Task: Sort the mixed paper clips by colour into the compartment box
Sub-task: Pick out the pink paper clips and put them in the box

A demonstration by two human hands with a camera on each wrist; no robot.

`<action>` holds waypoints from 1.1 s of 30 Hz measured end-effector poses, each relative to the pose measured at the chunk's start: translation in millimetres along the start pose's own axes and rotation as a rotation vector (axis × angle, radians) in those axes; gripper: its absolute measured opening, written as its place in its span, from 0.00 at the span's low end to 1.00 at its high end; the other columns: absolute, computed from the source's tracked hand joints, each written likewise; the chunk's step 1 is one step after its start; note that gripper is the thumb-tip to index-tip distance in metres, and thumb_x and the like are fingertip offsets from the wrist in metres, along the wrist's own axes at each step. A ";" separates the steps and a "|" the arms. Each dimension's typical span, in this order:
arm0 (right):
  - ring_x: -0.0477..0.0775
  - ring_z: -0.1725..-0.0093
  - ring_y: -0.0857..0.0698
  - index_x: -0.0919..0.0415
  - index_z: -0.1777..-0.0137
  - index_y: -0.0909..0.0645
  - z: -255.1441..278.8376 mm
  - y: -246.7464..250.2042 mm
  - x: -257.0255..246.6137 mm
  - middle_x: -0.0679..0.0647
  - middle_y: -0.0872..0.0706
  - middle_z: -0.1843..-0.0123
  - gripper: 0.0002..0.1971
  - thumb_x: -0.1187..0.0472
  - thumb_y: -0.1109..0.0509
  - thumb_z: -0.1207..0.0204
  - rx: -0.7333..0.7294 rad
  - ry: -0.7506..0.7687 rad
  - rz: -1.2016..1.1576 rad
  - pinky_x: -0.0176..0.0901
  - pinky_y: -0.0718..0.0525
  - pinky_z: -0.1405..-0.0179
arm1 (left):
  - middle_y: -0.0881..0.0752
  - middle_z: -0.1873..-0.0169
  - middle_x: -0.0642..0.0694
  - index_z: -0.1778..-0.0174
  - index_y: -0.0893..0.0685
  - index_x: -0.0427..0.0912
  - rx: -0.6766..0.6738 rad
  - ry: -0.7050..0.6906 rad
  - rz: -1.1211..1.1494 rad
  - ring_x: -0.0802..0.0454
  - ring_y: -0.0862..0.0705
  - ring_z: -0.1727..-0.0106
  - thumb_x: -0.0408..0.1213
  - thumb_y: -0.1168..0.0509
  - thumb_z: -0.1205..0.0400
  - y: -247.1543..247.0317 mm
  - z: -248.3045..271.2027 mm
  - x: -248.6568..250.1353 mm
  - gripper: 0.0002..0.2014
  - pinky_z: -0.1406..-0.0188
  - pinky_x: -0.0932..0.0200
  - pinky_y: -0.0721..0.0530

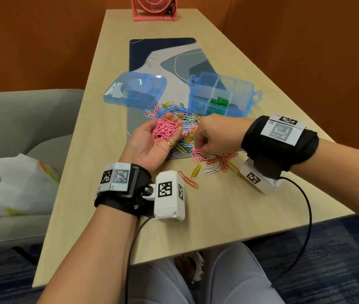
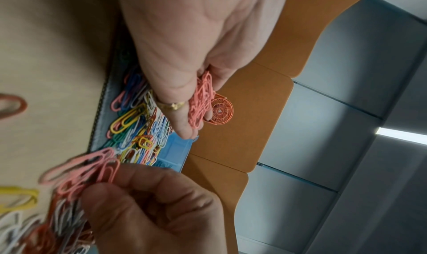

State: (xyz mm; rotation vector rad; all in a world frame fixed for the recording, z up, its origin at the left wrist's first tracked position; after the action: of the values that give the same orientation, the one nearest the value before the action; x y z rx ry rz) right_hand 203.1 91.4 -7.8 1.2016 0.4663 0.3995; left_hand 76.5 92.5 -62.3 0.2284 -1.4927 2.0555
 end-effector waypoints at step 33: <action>0.51 0.49 0.20 0.53 0.48 0.17 -15.4 -8.7 -13.1 0.48 0.18 0.50 0.06 0.57 0.29 0.23 -0.141 0.240 0.255 0.40 0.24 0.51 | 0.16 0.56 0.33 0.52 0.19 0.29 -0.007 0.006 0.022 0.39 0.17 0.52 0.35 0.51 0.12 0.4 -0.1 1.9 0.17 0.44 0.43 0.20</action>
State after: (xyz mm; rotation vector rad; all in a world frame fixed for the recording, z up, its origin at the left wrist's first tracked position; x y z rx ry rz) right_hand 184.2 93.8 -18.8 1.0835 0.4829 0.7890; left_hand 74.7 93.2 -61.8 0.2042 -1.5049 2.0664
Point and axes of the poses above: each hand's wrist, its own z-axis away from the middle knuckle, its own y-axis out of the back of the hand, x = y × z, the point moved 5 cm from there along -z, towards the middle knuckle
